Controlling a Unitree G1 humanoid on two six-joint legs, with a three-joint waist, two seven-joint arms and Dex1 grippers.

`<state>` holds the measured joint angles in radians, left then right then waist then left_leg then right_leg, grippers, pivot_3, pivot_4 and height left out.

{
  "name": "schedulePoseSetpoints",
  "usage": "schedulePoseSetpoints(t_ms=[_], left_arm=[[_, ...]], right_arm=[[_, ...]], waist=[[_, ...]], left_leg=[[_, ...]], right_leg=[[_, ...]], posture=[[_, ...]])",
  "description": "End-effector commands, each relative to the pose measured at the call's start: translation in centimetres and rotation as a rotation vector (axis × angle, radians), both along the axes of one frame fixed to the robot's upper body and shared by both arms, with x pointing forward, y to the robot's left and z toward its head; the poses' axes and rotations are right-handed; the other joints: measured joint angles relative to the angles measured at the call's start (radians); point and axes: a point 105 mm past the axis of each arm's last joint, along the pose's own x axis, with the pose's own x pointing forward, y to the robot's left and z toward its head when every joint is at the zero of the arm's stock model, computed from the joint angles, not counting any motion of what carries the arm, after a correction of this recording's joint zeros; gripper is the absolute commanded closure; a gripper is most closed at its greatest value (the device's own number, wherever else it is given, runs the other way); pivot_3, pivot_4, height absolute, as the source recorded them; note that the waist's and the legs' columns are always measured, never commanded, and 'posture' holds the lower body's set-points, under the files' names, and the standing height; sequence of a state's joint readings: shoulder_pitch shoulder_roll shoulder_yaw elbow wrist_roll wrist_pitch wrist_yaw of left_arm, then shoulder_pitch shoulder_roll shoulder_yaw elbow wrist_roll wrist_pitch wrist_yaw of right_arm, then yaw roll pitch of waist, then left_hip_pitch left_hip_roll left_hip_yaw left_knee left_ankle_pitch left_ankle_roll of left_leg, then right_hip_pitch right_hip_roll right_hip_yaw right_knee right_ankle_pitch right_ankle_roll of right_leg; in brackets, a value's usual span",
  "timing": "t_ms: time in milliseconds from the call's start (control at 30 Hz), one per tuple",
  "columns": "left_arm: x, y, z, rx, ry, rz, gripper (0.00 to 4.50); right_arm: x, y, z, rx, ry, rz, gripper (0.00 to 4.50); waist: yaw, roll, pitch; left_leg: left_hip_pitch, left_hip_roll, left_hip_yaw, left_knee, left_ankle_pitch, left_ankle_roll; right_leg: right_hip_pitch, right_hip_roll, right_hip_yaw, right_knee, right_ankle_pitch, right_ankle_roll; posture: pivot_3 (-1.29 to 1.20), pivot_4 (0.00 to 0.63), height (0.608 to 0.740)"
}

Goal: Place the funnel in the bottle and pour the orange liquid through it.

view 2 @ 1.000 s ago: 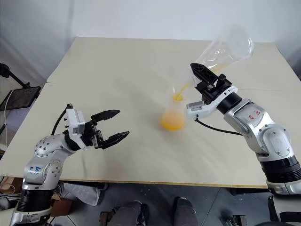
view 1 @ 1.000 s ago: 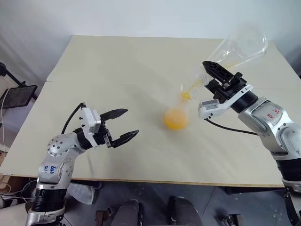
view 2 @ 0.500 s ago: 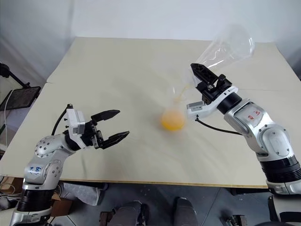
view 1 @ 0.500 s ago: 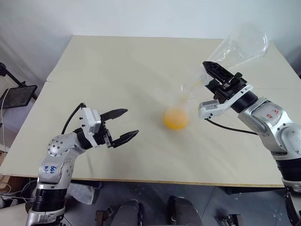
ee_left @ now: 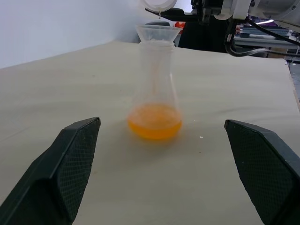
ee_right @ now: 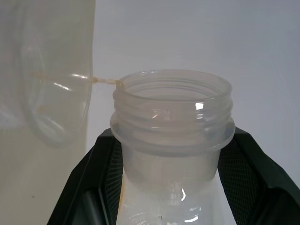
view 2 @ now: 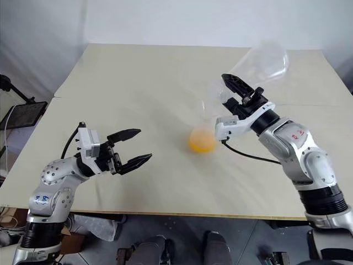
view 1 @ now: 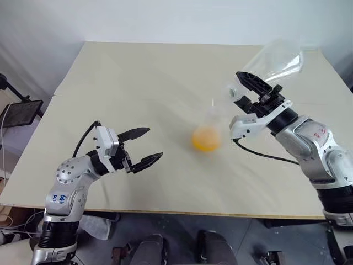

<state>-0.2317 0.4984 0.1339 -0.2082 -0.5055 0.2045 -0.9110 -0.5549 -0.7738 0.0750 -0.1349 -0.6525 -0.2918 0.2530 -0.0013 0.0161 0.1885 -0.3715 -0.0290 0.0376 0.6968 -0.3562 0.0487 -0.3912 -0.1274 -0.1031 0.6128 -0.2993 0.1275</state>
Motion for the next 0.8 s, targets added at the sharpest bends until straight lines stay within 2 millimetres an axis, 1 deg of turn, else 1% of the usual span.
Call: schedulePoseSetpoints(t_ms=[33,100,167,200,233,267,300,333,367,400,433,467,500,567,633,767,800], left_arm=[[0.0,0.2,0.6,0.010,-0.033,-0.005,0.00],[0.1,0.3,0.7,0.016,-0.033,-0.008,0.00],[0.2,0.4,0.7,0.021,-0.031,-0.010,0.00],[0.2,0.5,0.7,0.025,-0.031,-0.012,0.00],[0.3,0.5,0.7,0.028,-0.031,-0.015,0.00],[0.3,0.5,0.8,0.030,-0.031,-0.017,0.00],[0.5,0.4,0.9,0.031,-0.033,-0.019,0.00],[0.5,0.4,0.9,0.031,-0.034,-0.021,0.00],[0.6,0.3,1.0,0.030,-0.034,-0.023,0.00],[0.7,0.2,0.9,0.032,-0.033,-0.028,0.00],[0.7,0.2,0.9,0.029,-0.032,-0.033,0.00],[0.7,0.1,0.9,0.026,-0.030,-0.037,0.00],[0.7,0.1,0.8,0.028,-0.028,-0.039,0.00],[0.8,0.0,0.8,0.030,-0.027,-0.043,0.00],[0.8,-0.2,0.8,0.027,-0.027,-0.045,0.00],[0.8,-0.4,0.9,0.023,-0.028,-0.049,0.00],[0.8,-0.4,0.9,0.023,-0.027,-0.049,0.00]], right_arm=[[-0.9,-1.2,2.9,0.233,0.010,0.007,2.08],[-0.9,-2.4,3.8,0.388,0.048,-0.009,2.08],[-0.9,-3.1,4.1,0.471,0.080,-0.020,2.08],[-0.9,-3.7,4.2,0.549,0.113,-0.018,2.08],[-0.7,-5.4,4.5,0.699,0.161,-0.032,2.08],[-0.6,-6.6,4.4,0.804,0.199,-0.038,2.08],[-0.2,-9.0,4.0,0.950,0.235,-0.072,2.08],[-0.1,-10.5,3.5,1.042,0.258,-0.095,2.08],[0.0,-11.9,2.9,1.126,0.281,-0.105,2.08],[0.6,-14.2,1.4,1.255,0.321,-0.147,2.08],[0.7,-16.5,0.3,1.342,0.299,-0.200,2.08],[0.7,-18.0,-0.5,1.399,0.280,-0.237,2.08],[0.9,-18.8,-1.3,1.472,0.307,-0.232,2.08],[1.1,-19.9,-2.0,1.564,0.310,-0.213,2.08],[1.2,-21.0,-2.4,1.598,0.285,-0.242,2.08],[1.5,-21.5,-3.1,1.665,0.311,-0.201,2.08],[1.5,-21.6,-3.2,1.654,0.310,-0.206,2.08]], waist=[[0.000,0.000,0.000],[0.000,0.000,0.000],[0.003,0.000,0.000],[0.003,0.000,0.000],[0.002,0.000,0.000],[0.002,0.000,0.000],[0.003,0.000,0.000],[0.005,0.000,0.000],[0.006,0.000,0.000],[0.006,0.000,0.000],[0.006,0.000,0.000],[0.005,0.000,0.000],[0.004,0.000,0.000],[0.000,0.000,0.000],[-0.006,0.001,0.000],[-0.013,0.002,0.000],[-0.012,0.002,0.000]], left_leg=[[0.000,0.000,0.000,0.000,0.000,0.000],[0.000,0.000,0.000,0.000,0.000,0.000],[0.000,0.000,-0.001,0.000,0.000,0.000],[0.000,0.000,-0.001,0.000,0.000,0.000],[0.000,-0.001,-0.001,0.000,0.000,0.000],[0.000,0.000,-0.001,0.000,0.000,0.000],[0.000,0.000,-0.001,0.000,0.000,0.000],[0.000,0.000,-0.001,0.000,0.000,0.000],[0.000,-0.001,-0.002,0.000,0.000,0.000],[0.000,-0.002,-0.002,0.000,0.000,0.000],[0.000,-0.002,-0.002,0.000,0.000,0.000],[0.000,-0.002,-0.002,0.000,0.000,0.001],[0.000,-0.002,-0.002,0.000,0.000,0.001],[0.000,-0.003,-0.001,-0.001,0.000,0.001],[0.000,-0.002,0.000,-0.002,0.001,0.001],[0.002,-0.001,0.002,-0.003,0.001,0.001],[0.002,-0.001,0.002,-0.003,0.001,0.001]], right_leg=[[0.000,0.000,0.000,0.000,0.000,0.000],[0.000,0.000,0.000,0.000,0.000,0.000],[0.000,0.000,-0.001,0.001,0.000,0.000],[0.000,0.000,-0.001,0.000,0.000,0.000],[0.000,-0.001,-0.001,0.001,0.000,0.000],[0.000,-0.001,-0.001,0.001,0.000,0.000],[0.000,-0.001,-0.001,0.001,0.000,0.000],[0.000,-0.001,-0.001,0.001,0.000,0.000],[0.000,-0.001,-0.001,0.002,0.000,0.000],[0.000,-0.002,-0.001,0.002,0.000,0.000],[0.000,-0.002,-0.001,0.003,0.000,0.000],[0.000,-0.002,-0.001,0.003,0.000,0.000],[0.000,-0.002,-0.001,0.003,0.000,0.000],[-0.001,-0.002,0.000,0.004,0.000,0.000],[-0.002,-0.002,0.000,0.005,0.000,0.000],[-0.002,-0.001,0.001,0.006,0.000,0.000],[-0.002,-0.001,0.001,0.006,0.000,0.000]], posture=[[0.00,0.150,0.740],[0.00,0.150,0.740],[0.00,0.150,0.740],[0.00,0.150,0.740],[0.00,0.150,0.740],[0.00,0.150,0.740],[0.00,0.150,0.740],[0.00,0.150,0.740],[0.00,0.150,0.740],[0.00,0.150,0.740],[0.00,0.150,0.740],[0.00,0.150,0.740],[0.00,0.150,0.740],[0.00,0.150,0.740],[0.00,0.150,0.740],[0.00,0.150,0.740],[0.00,0.150,0.740]])
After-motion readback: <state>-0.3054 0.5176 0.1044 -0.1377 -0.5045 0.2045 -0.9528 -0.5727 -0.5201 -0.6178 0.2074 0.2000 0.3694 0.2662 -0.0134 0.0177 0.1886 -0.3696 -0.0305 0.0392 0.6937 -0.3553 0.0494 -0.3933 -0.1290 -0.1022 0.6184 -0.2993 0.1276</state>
